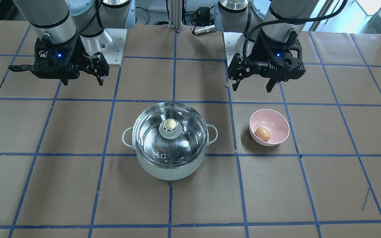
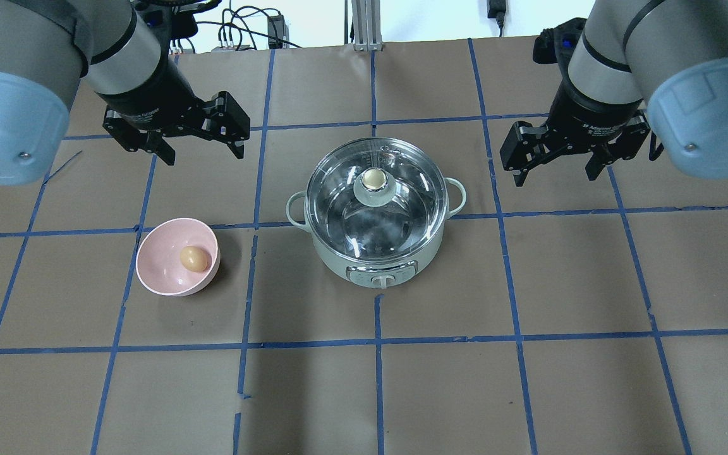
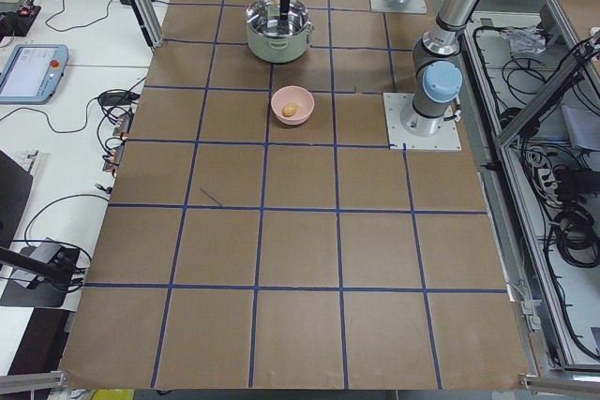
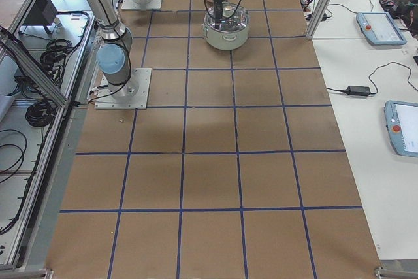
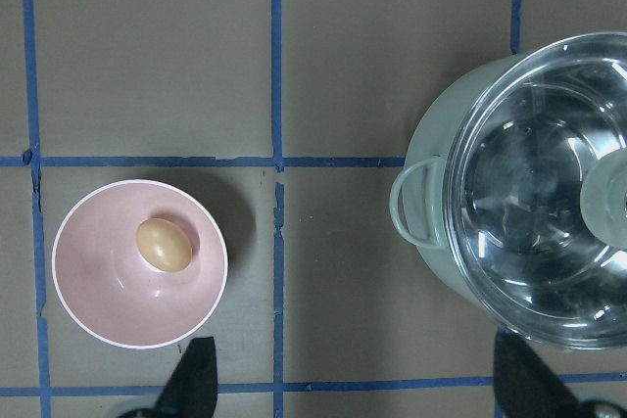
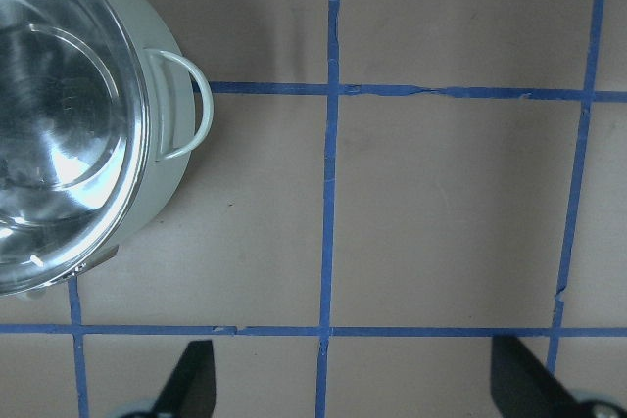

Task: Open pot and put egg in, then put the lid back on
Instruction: 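Move the left gripper down over the egg in the pink bowl, then lower the left gripper around the egg while the right gripper moves toward the pot lid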

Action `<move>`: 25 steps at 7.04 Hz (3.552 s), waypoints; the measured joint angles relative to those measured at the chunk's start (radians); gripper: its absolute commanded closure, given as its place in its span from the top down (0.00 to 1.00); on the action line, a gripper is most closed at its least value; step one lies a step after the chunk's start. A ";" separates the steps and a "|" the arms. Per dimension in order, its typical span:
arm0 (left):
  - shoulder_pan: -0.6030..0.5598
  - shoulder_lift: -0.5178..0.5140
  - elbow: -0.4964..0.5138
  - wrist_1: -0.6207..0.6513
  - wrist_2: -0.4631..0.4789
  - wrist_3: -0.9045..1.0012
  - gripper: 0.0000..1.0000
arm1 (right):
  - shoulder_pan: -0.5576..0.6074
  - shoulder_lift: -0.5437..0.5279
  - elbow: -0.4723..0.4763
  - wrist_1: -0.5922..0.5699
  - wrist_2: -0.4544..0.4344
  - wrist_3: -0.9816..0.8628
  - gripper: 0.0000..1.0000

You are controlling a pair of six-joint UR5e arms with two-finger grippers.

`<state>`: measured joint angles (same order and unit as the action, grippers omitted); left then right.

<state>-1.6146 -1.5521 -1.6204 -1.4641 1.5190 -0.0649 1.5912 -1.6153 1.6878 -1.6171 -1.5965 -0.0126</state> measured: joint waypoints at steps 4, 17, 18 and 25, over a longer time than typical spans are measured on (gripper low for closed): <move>0.041 -0.005 -0.027 -0.006 0.001 0.049 1.00 | -0.002 -0.002 0.003 -0.006 -0.002 -0.021 1.00; 0.259 -0.170 -0.305 0.140 0.024 0.244 1.00 | 0.002 -0.004 -0.007 0.000 0.037 -0.030 1.00; 0.262 -0.179 -0.310 0.144 0.024 0.245 1.00 | 0.002 -0.004 -0.006 0.000 0.036 -0.030 1.00; 0.265 -0.256 -0.374 0.344 0.066 0.245 0.98 | 0.003 -0.005 -0.005 -0.009 0.035 -0.030 0.98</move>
<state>-1.3499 -1.8078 -1.9941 -1.1204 1.5854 0.1801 1.5939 -1.6199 1.6828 -1.6261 -1.5618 -0.0425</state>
